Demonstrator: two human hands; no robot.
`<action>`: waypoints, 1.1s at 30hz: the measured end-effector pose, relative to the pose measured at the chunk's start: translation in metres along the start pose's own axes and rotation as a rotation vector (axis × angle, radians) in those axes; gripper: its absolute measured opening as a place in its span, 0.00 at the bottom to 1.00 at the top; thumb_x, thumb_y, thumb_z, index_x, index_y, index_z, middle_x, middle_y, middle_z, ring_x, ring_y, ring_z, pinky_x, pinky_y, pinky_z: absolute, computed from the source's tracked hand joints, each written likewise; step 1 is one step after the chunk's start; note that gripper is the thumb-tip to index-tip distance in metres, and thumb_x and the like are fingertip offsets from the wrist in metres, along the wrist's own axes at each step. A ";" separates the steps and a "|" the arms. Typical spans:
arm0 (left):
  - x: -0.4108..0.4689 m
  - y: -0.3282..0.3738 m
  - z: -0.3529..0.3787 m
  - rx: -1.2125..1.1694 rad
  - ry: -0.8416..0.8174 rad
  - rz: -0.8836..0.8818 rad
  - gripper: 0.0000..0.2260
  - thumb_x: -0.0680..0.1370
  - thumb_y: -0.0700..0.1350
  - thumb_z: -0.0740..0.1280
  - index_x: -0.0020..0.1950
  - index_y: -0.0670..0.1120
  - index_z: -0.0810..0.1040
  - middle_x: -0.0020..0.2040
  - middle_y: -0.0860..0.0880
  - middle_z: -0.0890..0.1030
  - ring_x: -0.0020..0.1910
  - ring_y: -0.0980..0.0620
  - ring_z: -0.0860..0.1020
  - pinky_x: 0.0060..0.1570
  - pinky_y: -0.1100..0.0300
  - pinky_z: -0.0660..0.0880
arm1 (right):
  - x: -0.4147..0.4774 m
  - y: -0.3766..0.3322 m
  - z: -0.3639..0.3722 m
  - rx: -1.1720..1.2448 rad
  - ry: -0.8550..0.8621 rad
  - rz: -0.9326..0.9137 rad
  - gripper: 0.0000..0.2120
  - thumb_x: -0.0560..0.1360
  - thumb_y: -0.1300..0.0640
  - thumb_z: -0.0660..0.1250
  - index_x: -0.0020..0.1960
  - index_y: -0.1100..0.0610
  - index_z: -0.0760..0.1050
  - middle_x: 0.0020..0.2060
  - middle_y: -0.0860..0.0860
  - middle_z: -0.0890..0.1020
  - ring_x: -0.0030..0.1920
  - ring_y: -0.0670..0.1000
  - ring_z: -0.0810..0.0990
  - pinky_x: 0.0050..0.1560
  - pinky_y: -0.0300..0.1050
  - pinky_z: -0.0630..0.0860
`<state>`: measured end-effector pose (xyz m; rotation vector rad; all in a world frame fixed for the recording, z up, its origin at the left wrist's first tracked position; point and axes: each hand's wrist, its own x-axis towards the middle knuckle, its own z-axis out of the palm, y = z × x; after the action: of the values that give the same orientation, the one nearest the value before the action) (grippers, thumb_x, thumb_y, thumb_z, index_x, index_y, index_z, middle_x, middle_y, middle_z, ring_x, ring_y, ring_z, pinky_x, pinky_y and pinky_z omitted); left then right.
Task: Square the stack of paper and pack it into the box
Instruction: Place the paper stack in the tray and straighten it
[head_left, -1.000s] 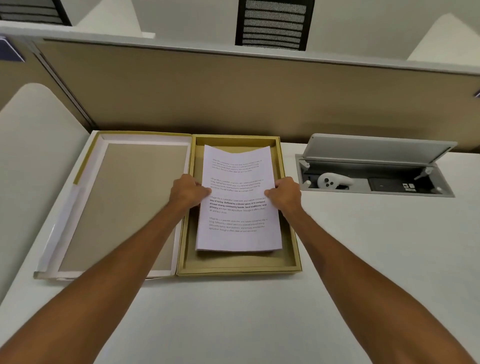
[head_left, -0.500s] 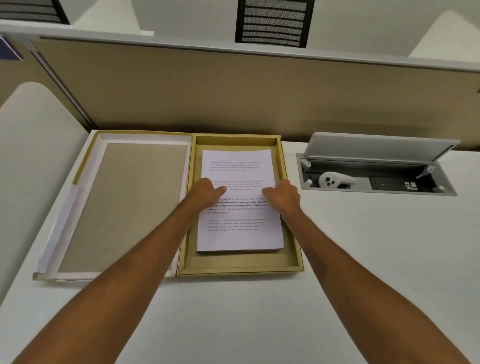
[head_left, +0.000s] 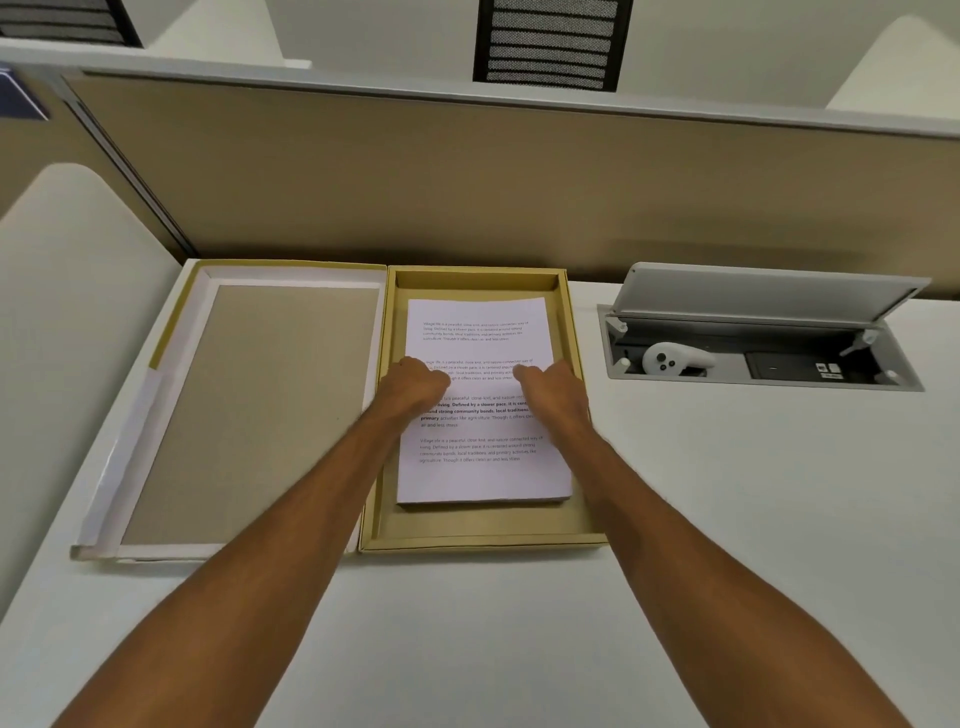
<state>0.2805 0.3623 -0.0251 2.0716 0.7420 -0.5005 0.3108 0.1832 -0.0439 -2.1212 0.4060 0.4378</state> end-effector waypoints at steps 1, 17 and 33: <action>0.002 0.000 0.000 -0.007 0.003 0.013 0.12 0.80 0.46 0.63 0.59 0.40 0.74 0.50 0.46 0.79 0.51 0.44 0.79 0.52 0.53 0.77 | 0.001 0.001 -0.001 0.002 -0.018 -0.006 0.12 0.78 0.48 0.65 0.56 0.55 0.70 0.50 0.50 0.79 0.37 0.45 0.74 0.31 0.39 0.68; -0.009 -0.026 0.003 -0.049 0.025 0.256 0.29 0.76 0.49 0.72 0.73 0.45 0.64 0.69 0.45 0.75 0.60 0.50 0.76 0.47 0.61 0.72 | 0.000 0.012 0.003 -0.252 0.170 -0.216 0.26 0.80 0.44 0.63 0.71 0.59 0.66 0.67 0.56 0.75 0.65 0.59 0.76 0.58 0.55 0.75; -0.054 -0.097 0.056 0.233 0.109 0.347 0.60 0.66 0.54 0.79 0.79 0.54 0.33 0.79 0.44 0.54 0.75 0.44 0.59 0.70 0.46 0.68 | 0.115 -0.083 0.026 -0.867 -0.179 -0.771 0.23 0.82 0.44 0.58 0.57 0.64 0.77 0.58 0.61 0.78 0.58 0.60 0.76 0.54 0.52 0.72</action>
<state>0.1710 0.3426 -0.0819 2.3986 0.3835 -0.2907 0.4449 0.2353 -0.0498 -2.7863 -0.8440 0.3625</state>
